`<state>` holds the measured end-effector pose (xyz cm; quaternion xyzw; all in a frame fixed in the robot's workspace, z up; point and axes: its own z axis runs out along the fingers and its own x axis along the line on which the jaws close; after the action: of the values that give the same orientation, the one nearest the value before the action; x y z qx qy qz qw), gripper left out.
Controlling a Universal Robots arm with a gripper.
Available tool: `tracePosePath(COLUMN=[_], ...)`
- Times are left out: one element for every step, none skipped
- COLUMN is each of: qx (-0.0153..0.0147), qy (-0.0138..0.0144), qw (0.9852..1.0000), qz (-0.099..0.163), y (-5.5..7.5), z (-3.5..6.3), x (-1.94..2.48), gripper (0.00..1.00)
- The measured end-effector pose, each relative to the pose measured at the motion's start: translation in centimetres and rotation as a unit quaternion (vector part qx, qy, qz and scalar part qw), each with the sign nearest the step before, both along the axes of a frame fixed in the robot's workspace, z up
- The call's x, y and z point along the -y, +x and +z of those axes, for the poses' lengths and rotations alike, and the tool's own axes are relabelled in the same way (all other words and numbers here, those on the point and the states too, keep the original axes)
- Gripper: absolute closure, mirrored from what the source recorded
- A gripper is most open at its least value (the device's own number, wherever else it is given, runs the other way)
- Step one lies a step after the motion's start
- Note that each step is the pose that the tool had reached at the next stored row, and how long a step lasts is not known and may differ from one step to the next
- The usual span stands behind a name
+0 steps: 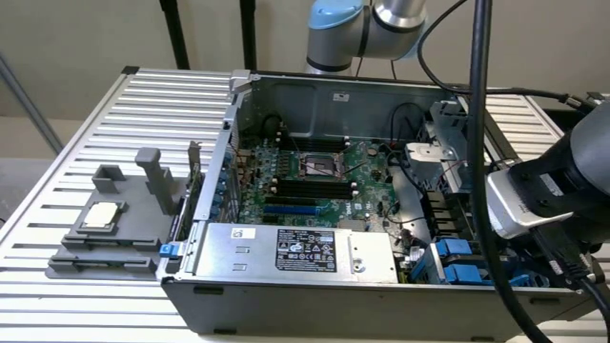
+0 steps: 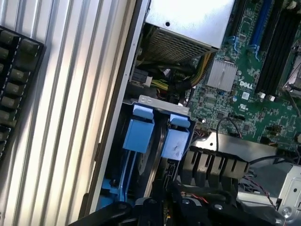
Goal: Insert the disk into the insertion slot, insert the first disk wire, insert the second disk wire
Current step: 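Insert the first disk wire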
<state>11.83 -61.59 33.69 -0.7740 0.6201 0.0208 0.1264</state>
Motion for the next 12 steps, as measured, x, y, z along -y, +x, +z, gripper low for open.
tracePosePath(qx=[0.0004,0.0011,0.0021,0.0033,0.0051,0.0068,0.0086,0.0102,0.0117,0.0133,0.0147,0.0160], qy=[0.0000,0.0000,0.0000,-0.0001,0.0000,0.0001,0.0000,0.0001,-0.0001,-0.0007,-0.0015,-0.0031], qw=[1.0000,1.0000,0.9999,0.9999,0.9998,0.9998,0.9998,0.9997,0.9997,0.9996,0.9996,0.9995], qz=[-0.004,-0.007,-0.011,-0.014,-0.017,-0.019,-0.021,-0.022,-0.023,-0.025,-0.026,-0.026], y=[-0.06,-0.11,-0.15,-0.18,-0.20,-0.20,-0.20,-0.20,-0.20,-0.20,-0.20,-0.20], z=[-0.01,-0.01,-0.02,-0.01,-0.02,-0.02,-0.01,-0.02,-0.02,-0.03,-0.04,-0.05], x=[-0.01,-0.02,-0.03,-0.05,-0.09,-0.14,-0.20,-0.26,-0.33,-0.38,-0.44,-0.50], gripper=[0.82,0.82,0.82,0.82,0.82,0.82,0.82,0.82,0.82,0.82,0.82,0.82])
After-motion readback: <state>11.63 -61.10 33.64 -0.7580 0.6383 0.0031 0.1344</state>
